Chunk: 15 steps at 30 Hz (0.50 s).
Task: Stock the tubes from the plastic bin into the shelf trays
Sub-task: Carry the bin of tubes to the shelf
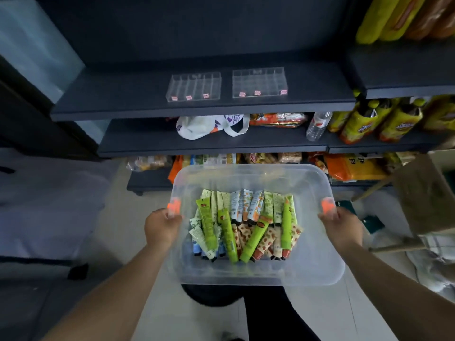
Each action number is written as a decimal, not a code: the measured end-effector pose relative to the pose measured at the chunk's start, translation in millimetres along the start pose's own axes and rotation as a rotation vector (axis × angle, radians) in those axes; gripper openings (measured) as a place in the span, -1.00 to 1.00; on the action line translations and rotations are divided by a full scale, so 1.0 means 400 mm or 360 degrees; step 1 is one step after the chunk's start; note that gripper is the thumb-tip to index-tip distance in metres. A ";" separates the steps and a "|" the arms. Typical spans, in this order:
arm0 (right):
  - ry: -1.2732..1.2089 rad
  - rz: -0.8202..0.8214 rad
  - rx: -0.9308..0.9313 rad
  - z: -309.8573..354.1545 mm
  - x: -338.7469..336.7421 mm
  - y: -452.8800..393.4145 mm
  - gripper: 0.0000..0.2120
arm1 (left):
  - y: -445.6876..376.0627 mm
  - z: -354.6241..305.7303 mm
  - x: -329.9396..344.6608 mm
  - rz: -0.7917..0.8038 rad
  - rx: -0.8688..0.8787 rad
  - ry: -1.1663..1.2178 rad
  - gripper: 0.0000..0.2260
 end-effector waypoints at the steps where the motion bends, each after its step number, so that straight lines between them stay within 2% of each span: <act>1: -0.0025 0.0004 0.0009 0.015 0.004 -0.035 -0.76 | -0.033 -0.024 0.015 0.0006 0.0002 -0.0013 -0.67; 5: -0.0057 0.0051 0.0008 0.094 0.013 -0.170 -0.76 | -0.139 -0.115 0.066 0.0002 -0.0017 -0.0130 -0.73; 10: -0.0048 0.0022 0.0050 0.183 0.023 -0.286 -0.74 | -0.255 -0.196 0.099 0.0029 -0.0023 -0.0123 -0.64; 15: -0.0052 -0.0045 0.0100 0.259 0.060 -0.358 -0.71 | -0.406 -0.227 0.131 0.0123 -0.0034 -0.0122 -0.68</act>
Point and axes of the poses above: each hand's wrist, its own y-axis away from the middle knuckle, its own x-axis out of the palm, z = x × y, the point moved 2 cm from there along -y, towards the middle knuckle, and after that the axes turned 4 degrees about -x, right-handed, at the moved point
